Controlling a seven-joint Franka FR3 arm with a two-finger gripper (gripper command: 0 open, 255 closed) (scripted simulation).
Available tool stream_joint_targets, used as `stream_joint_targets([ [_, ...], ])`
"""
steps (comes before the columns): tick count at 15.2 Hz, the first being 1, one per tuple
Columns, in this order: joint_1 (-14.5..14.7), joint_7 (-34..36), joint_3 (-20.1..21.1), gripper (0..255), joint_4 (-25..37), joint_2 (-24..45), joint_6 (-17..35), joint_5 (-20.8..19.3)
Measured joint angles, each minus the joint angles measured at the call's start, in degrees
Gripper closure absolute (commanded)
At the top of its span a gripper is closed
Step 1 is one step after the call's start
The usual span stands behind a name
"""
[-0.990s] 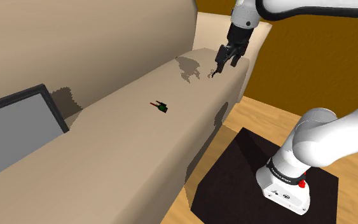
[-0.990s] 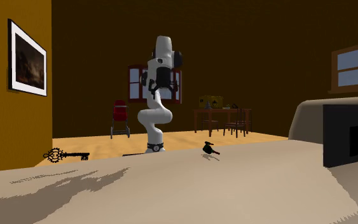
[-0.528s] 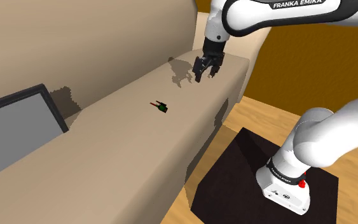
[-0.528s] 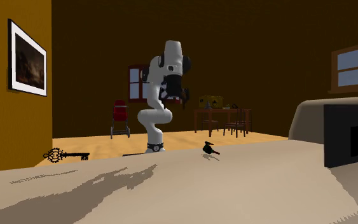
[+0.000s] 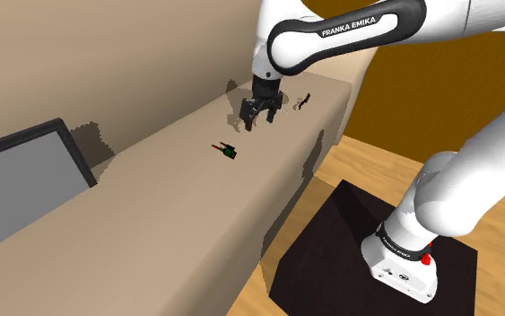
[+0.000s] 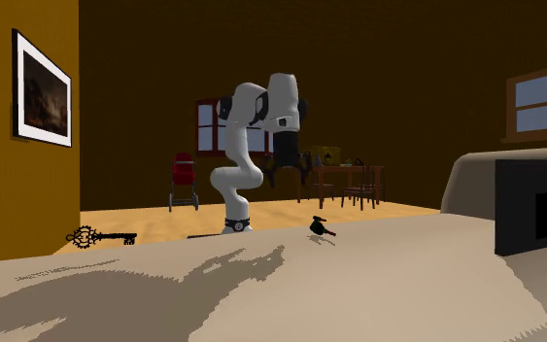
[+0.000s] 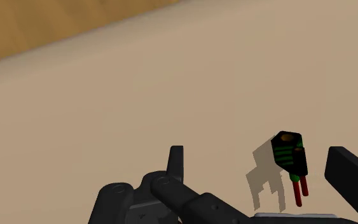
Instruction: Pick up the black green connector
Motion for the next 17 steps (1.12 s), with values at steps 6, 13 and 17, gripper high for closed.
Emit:
stream_joint_targets([
  [6,1.45,2.63,1.84,0,8.14,12.74,3.48,0.27],
  [13,2.24,3.58,2.46,0,11.84,20.72,7.06,0.12],
  [17,2.4,3.71,2.5,0,10.49,22.21,9.89,-0.05],
])
